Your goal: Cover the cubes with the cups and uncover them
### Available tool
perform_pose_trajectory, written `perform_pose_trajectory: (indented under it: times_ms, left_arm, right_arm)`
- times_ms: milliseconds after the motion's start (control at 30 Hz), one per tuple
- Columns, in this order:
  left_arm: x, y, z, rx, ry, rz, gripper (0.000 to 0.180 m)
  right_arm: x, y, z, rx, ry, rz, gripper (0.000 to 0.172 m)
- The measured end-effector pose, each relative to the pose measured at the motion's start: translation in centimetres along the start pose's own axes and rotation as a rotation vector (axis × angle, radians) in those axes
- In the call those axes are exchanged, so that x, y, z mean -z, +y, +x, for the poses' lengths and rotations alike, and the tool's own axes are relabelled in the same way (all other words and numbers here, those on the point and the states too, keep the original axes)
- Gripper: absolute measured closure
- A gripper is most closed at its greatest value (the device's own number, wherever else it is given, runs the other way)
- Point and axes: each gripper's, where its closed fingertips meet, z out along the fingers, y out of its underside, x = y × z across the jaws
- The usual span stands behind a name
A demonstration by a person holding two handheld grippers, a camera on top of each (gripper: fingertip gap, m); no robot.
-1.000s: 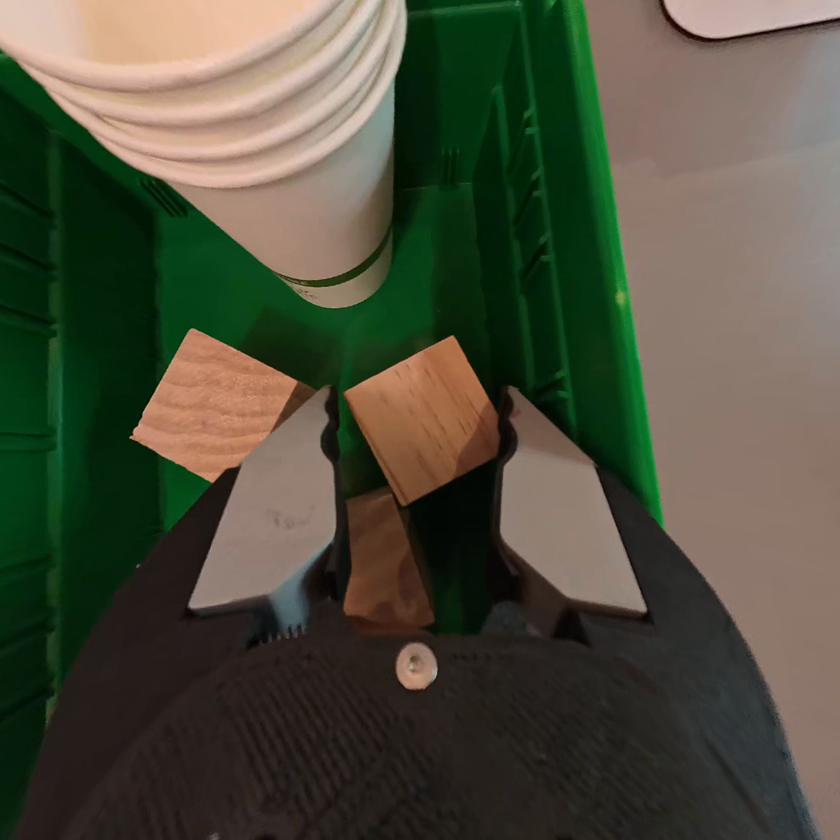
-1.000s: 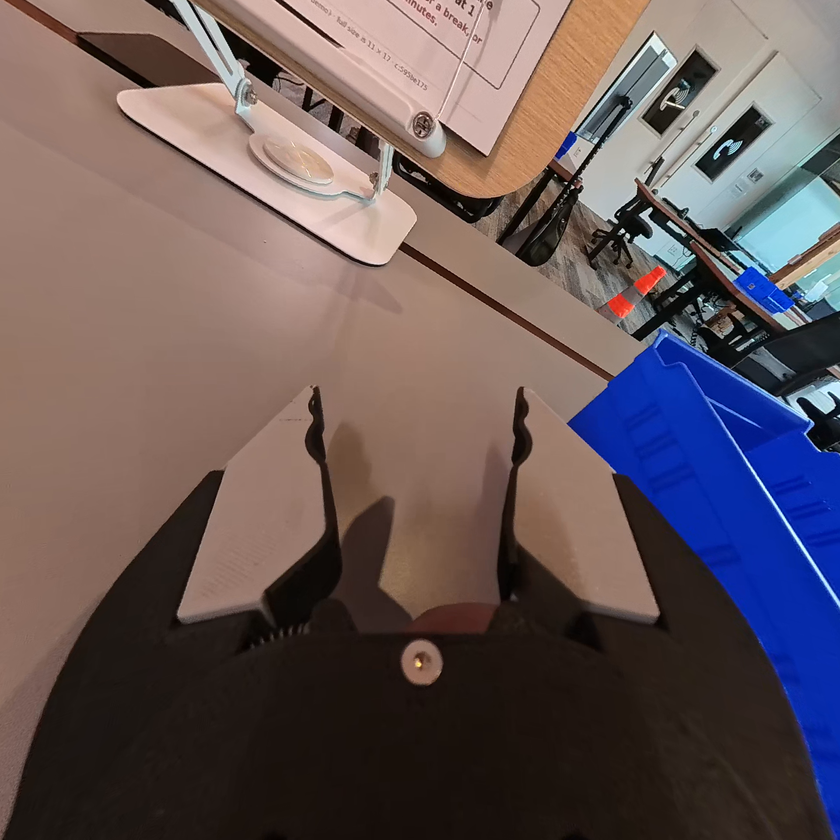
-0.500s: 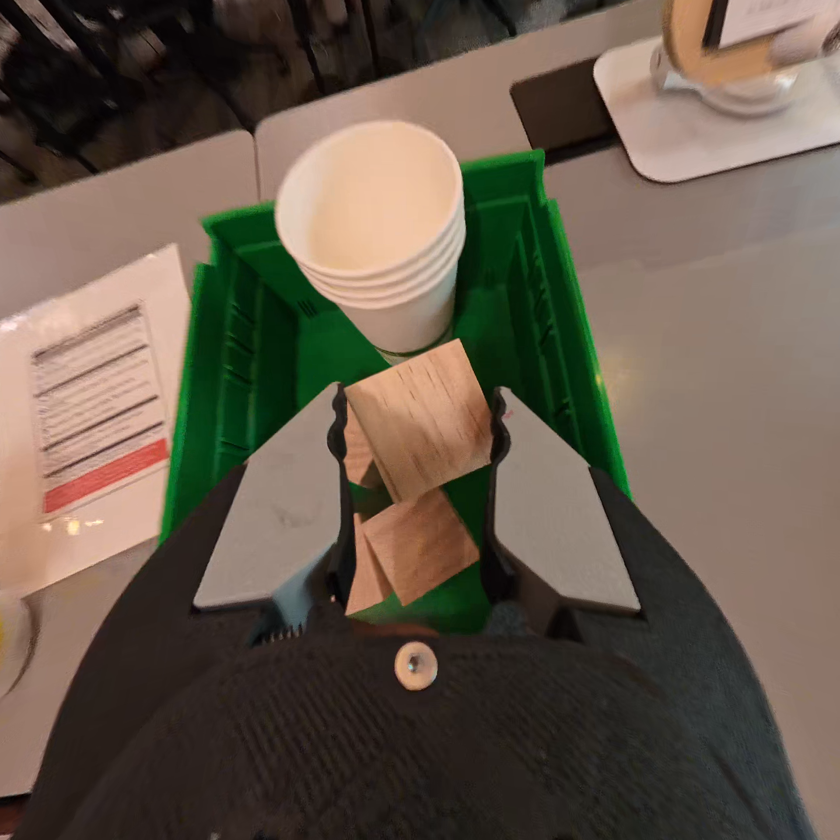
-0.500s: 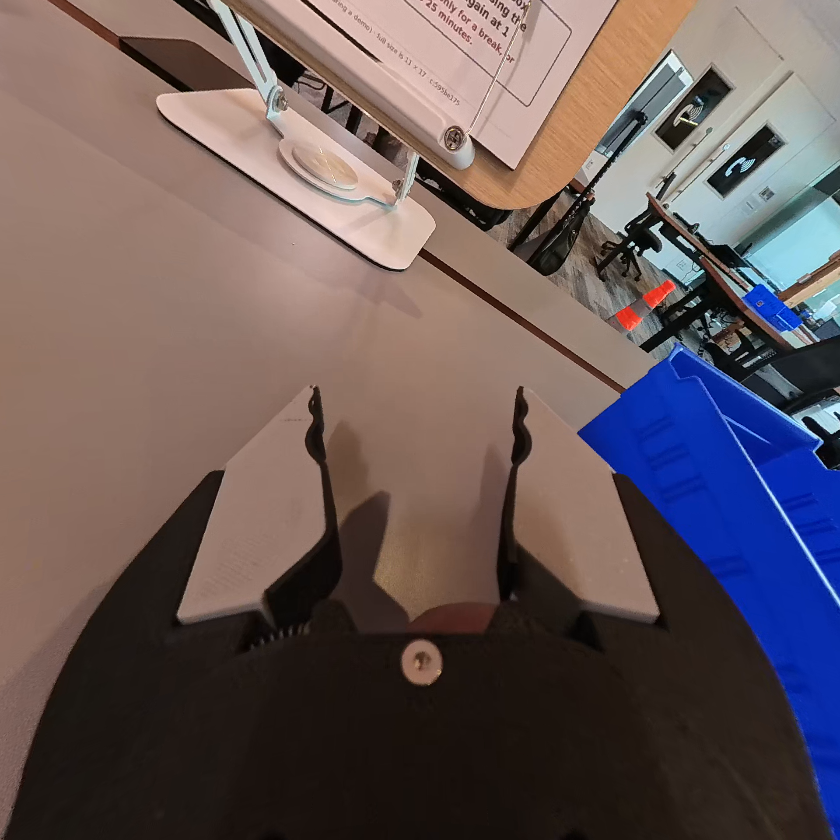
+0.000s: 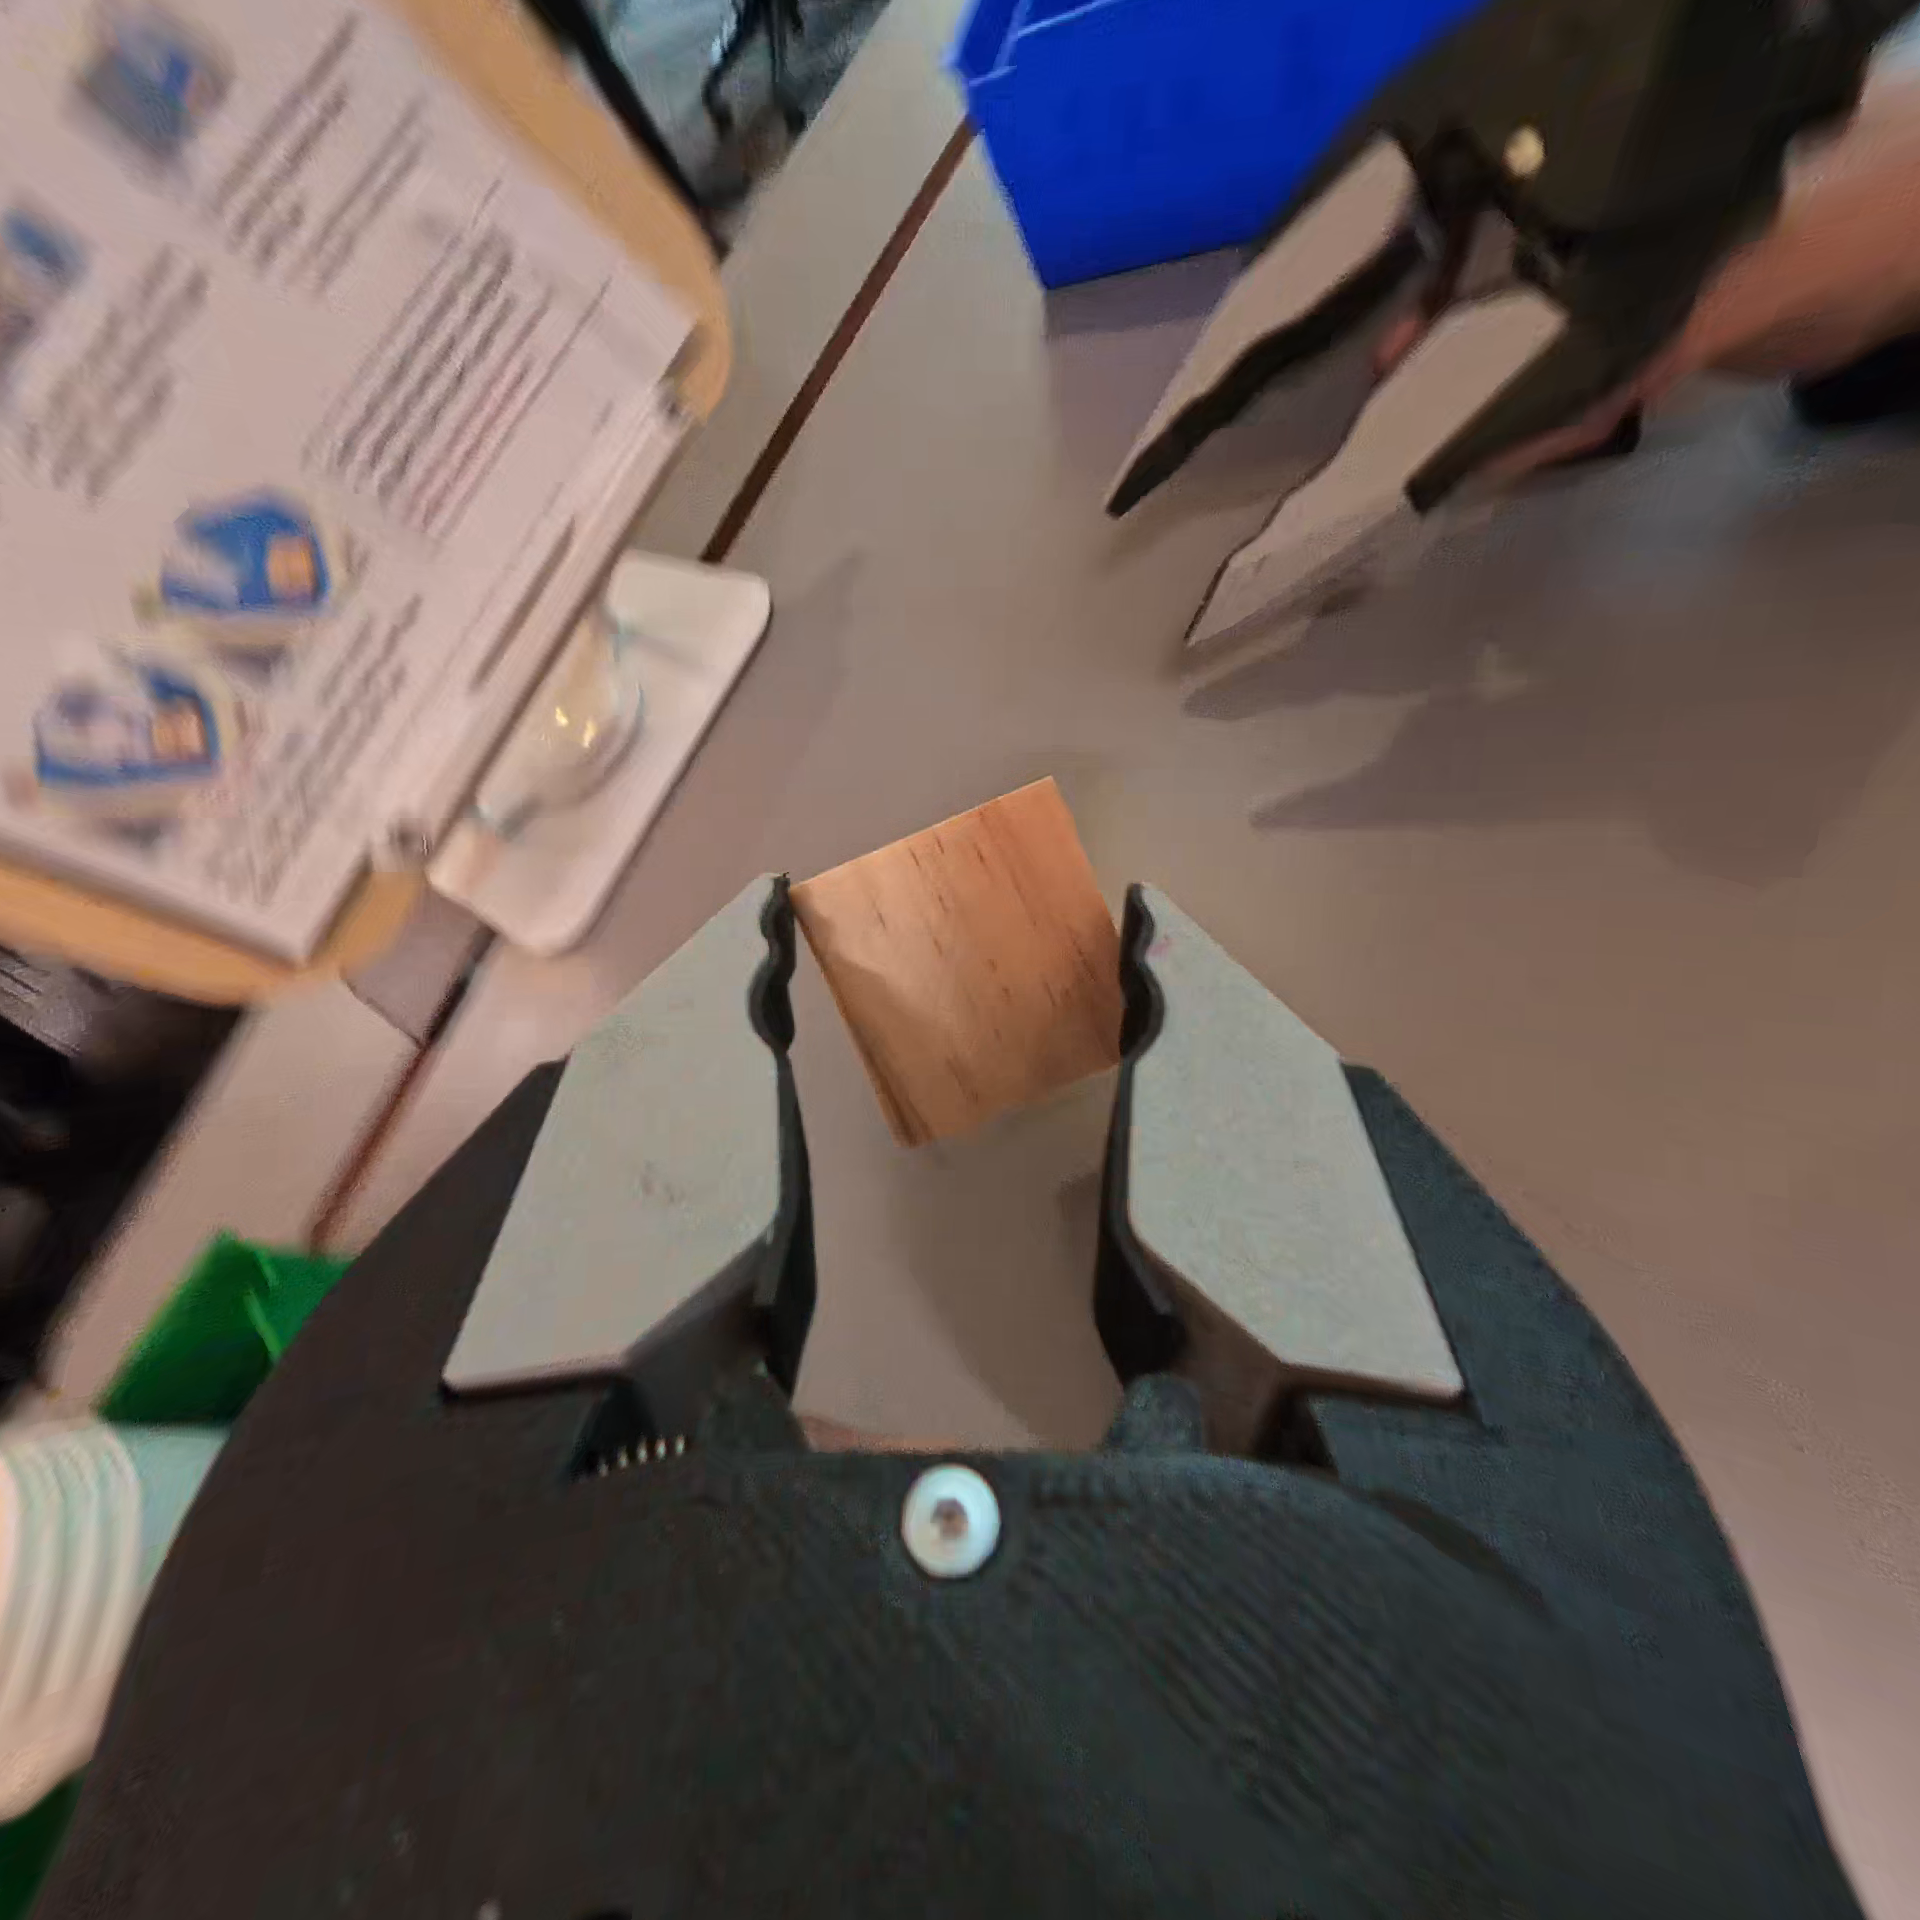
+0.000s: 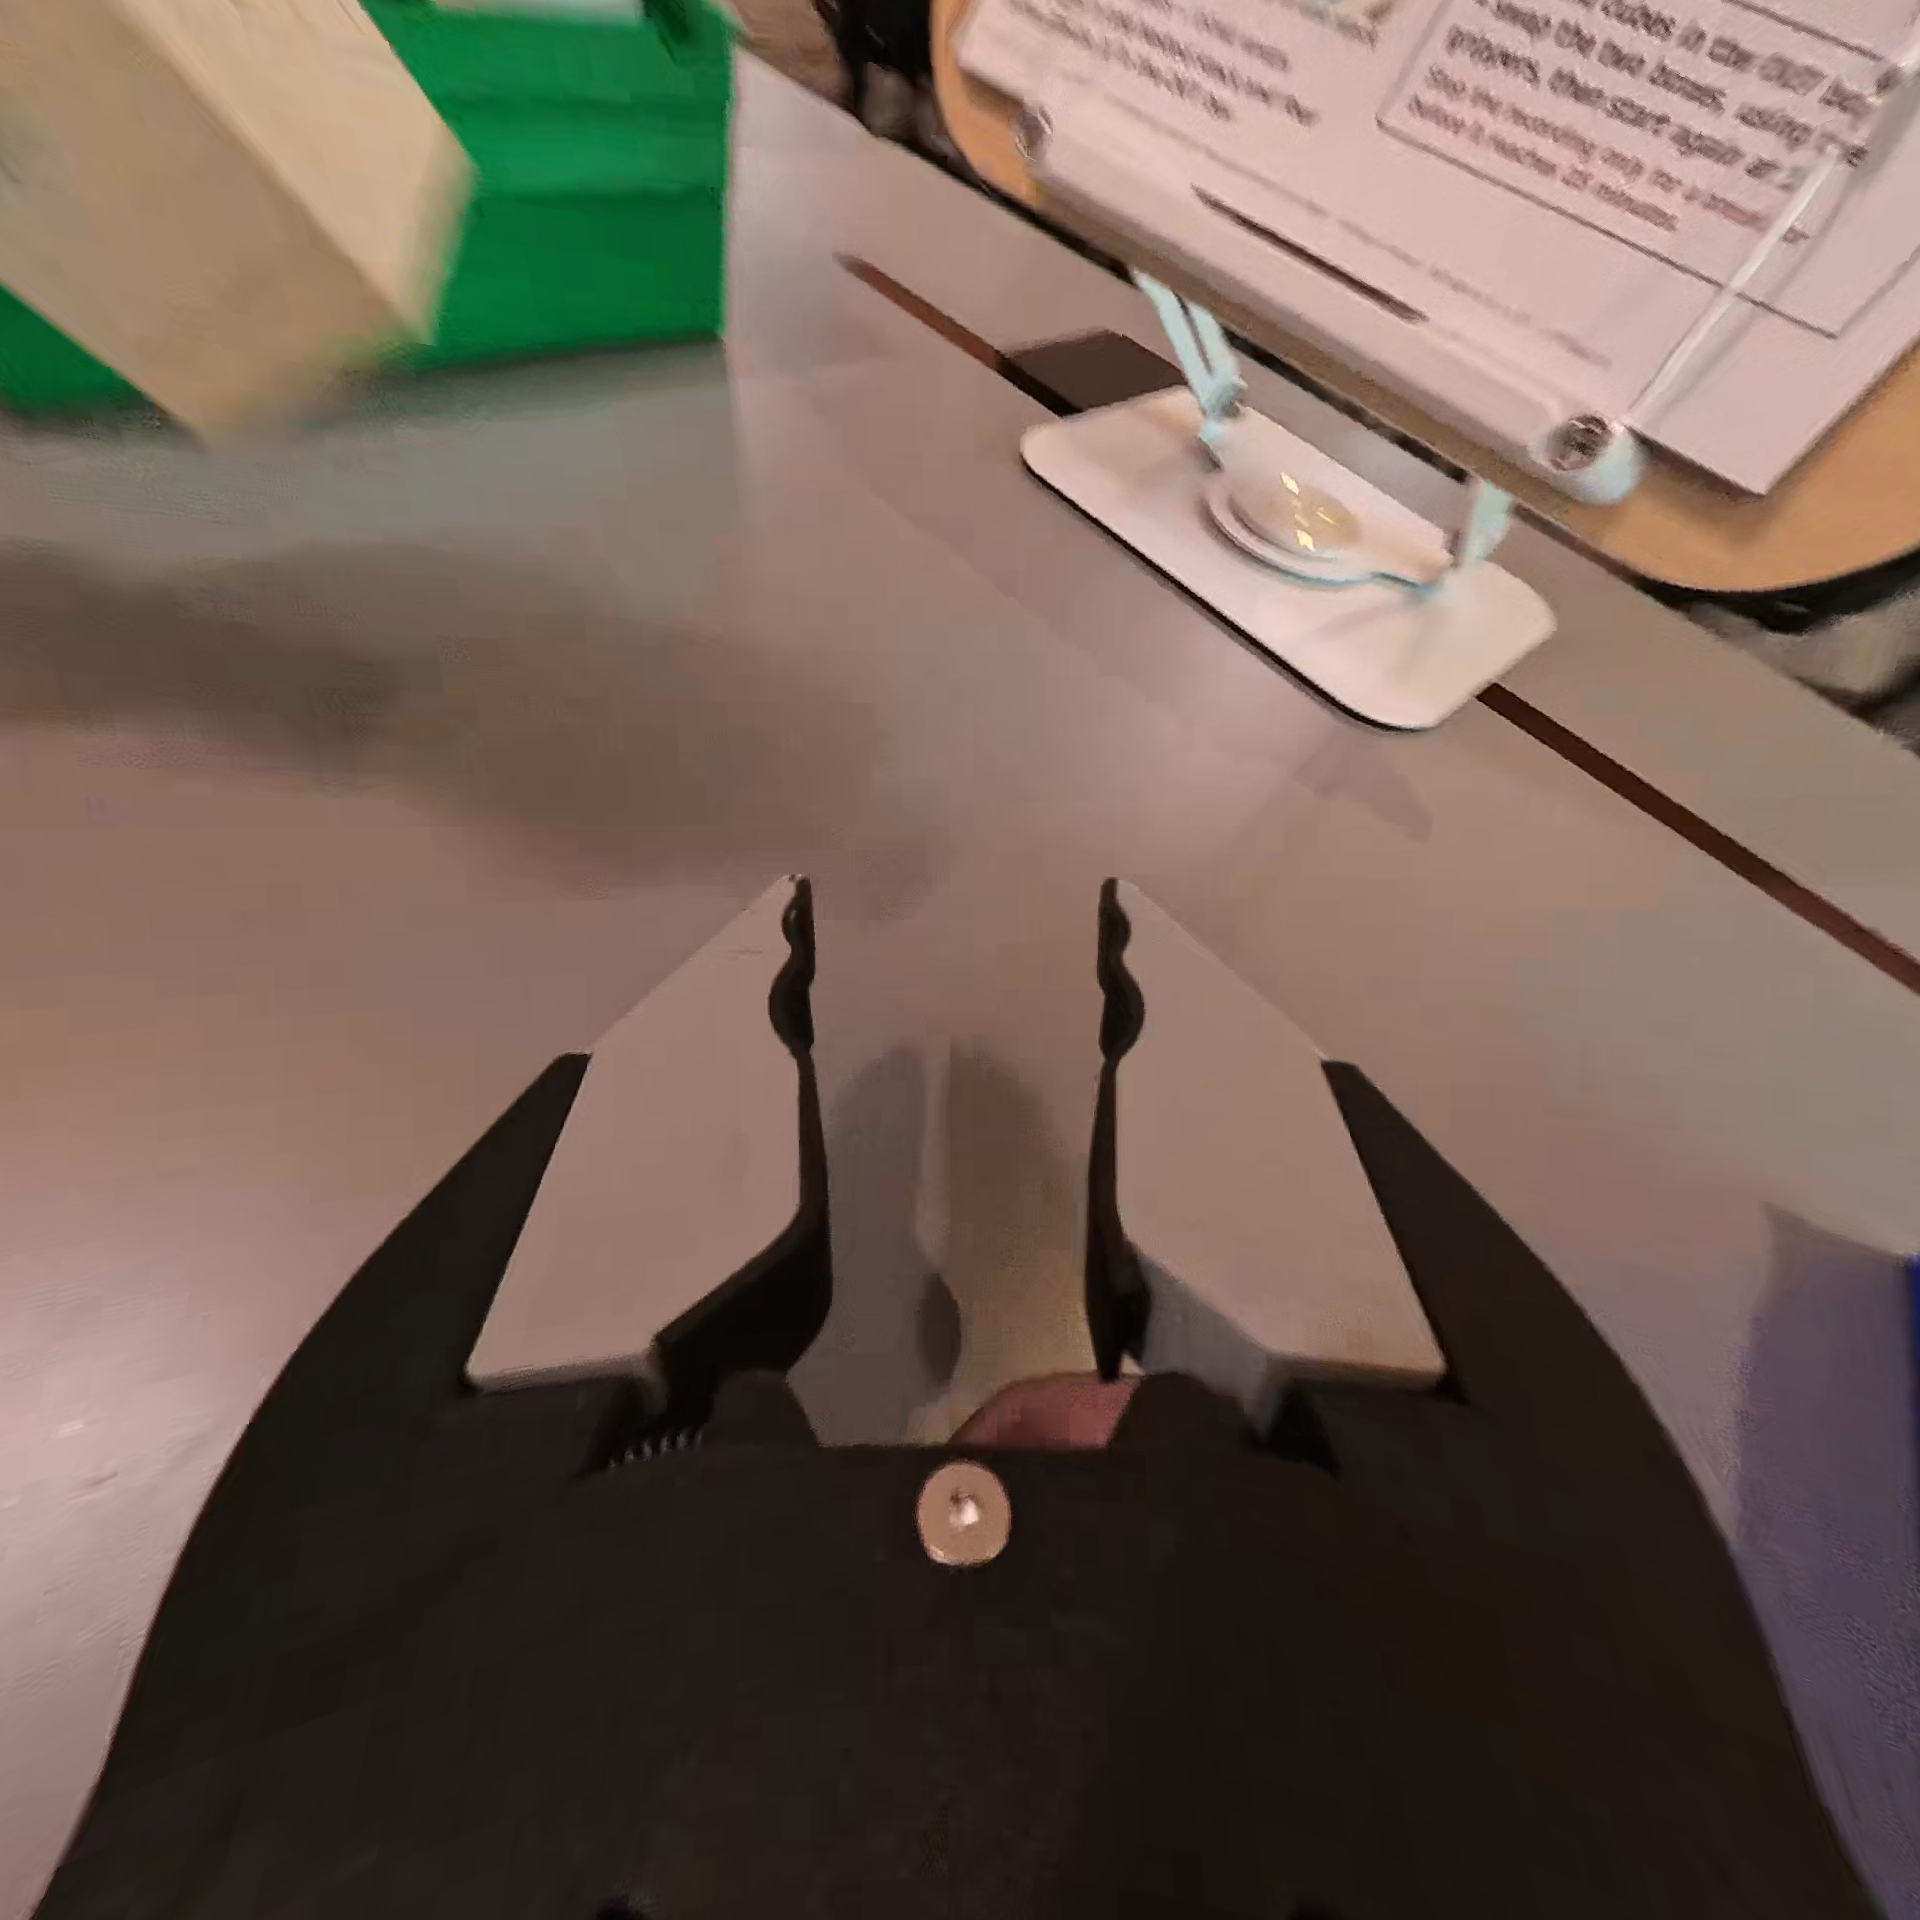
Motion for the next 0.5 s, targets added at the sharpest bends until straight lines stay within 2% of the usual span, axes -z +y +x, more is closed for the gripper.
perform_pose_trajectory:
  times_ms: [33, 100, 167, 267, 400, 500]
  left_arm:
    - [-1.4, -0.8, 1.2, -0.100, -0.035, 0.029, 0.119]
    - [-2.9, -3.4, 3.7, -0.243, -0.077, 0.191, 0.119]
    - [-3.0, -5.7, 5.9, -0.322, -0.118, 0.368, 0.119]
    - [-2.3, -7.4, 8.1, -0.421, -0.161, 0.521, 0.120]
    - [-1.4, -8.1, 9.9, -0.478, -0.170, 0.585, 0.120]
    - [-0.8, -8.5, 11.0, -0.527, -0.188, 0.621, 0.120]
  right_arm:
    - [0.5, -0.6, -0.9, -0.042, -0.093, 0.033, 0.119]
    - [2.0, -1.6, -2.9, -0.146, -0.314, 0.066, 0.117]
    - [3.9, -3.0, -4.6, -0.283, -0.530, 0.119, 0.113]
    - [7.5, -5.3, -6.5, -0.457, -0.858, 0.183, 0.109]
    - [8.9, -5.4, -7.5, -0.560, -1.020, 0.157, 0.108]
    - [8.7, -4.9, -8.8, -0.637, -1.123, 0.093, 0.093]
